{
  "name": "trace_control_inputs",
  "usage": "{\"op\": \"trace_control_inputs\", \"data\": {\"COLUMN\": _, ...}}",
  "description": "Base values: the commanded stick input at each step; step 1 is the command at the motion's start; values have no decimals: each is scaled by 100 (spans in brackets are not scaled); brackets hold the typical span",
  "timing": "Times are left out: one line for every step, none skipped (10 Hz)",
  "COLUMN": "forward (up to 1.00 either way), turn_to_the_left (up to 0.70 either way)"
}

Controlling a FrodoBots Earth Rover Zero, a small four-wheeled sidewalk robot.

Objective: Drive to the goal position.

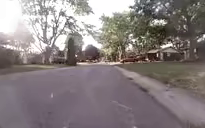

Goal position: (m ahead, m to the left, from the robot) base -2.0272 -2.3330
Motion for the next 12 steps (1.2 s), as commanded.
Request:
{"op": "trace_control_inputs", "data": {"forward": 85, "turn_to_the_left": 0}}
{"op": "trace_control_inputs", "data": {"forward": 85, "turn_to_the_left": 0}}
{"op": "trace_control_inputs", "data": {"forward": 85, "turn_to_the_left": 0}}
{"op": "trace_control_inputs", "data": {"forward": 85, "turn_to_the_left": 0}}
{"op": "trace_control_inputs", "data": {"forward": 85, "turn_to_the_left": 0}}
{"op": "trace_control_inputs", "data": {"forward": 85, "turn_to_the_left": 0}}
{"op": "trace_control_inputs", "data": {"forward": 85, "turn_to_the_left": 0}}
{"op": "trace_control_inputs", "data": {"forward": 85, "turn_to_the_left": 0}}
{"op": "trace_control_inputs", "data": {"forward": 85, "turn_to_the_left": 0}}
{"op": "trace_control_inputs", "data": {"forward": 85, "turn_to_the_left": 0}}
{"op": "trace_control_inputs", "data": {"forward": 85, "turn_to_the_left": 0}}
{"op": "trace_control_inputs", "data": {"forward": 85, "turn_to_the_left": 0}}
